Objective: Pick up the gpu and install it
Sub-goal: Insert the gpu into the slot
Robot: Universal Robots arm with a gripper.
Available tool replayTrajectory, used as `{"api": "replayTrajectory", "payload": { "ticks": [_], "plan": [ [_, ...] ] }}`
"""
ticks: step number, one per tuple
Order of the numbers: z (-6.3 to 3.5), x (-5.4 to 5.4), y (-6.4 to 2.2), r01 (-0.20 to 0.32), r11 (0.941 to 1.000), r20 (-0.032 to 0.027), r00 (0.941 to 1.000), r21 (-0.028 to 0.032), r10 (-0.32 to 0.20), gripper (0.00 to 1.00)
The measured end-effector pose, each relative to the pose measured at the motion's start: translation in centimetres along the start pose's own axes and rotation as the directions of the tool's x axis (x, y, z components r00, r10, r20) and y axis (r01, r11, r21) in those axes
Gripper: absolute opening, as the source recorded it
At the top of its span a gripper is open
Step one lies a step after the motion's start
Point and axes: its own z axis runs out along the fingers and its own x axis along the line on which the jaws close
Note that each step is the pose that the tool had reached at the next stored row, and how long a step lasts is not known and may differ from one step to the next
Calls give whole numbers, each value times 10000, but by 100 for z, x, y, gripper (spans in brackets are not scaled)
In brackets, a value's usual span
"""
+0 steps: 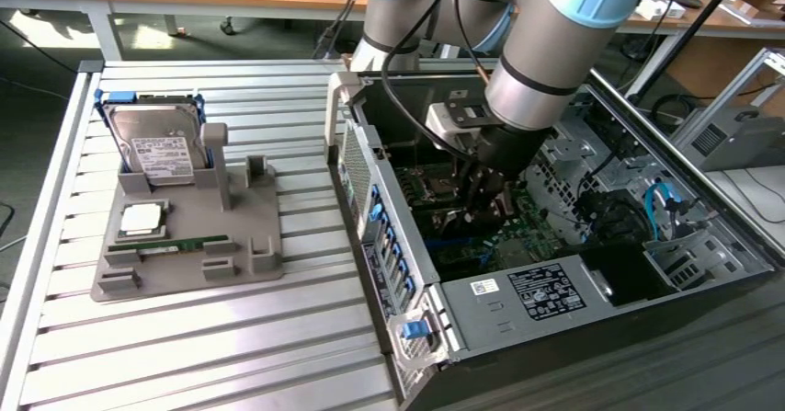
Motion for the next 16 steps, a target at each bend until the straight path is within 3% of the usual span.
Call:
{"api": "replayTrajectory", "payload": {
  "ticks": [10, 16],
  "plan": [
    [21, 0, 28, -1, 10000, -9, 10000, 2, 1, 27],
    [55, 0, 28, -4, 10000, -78, 10000, 2, 4, 27]
  ]
}}
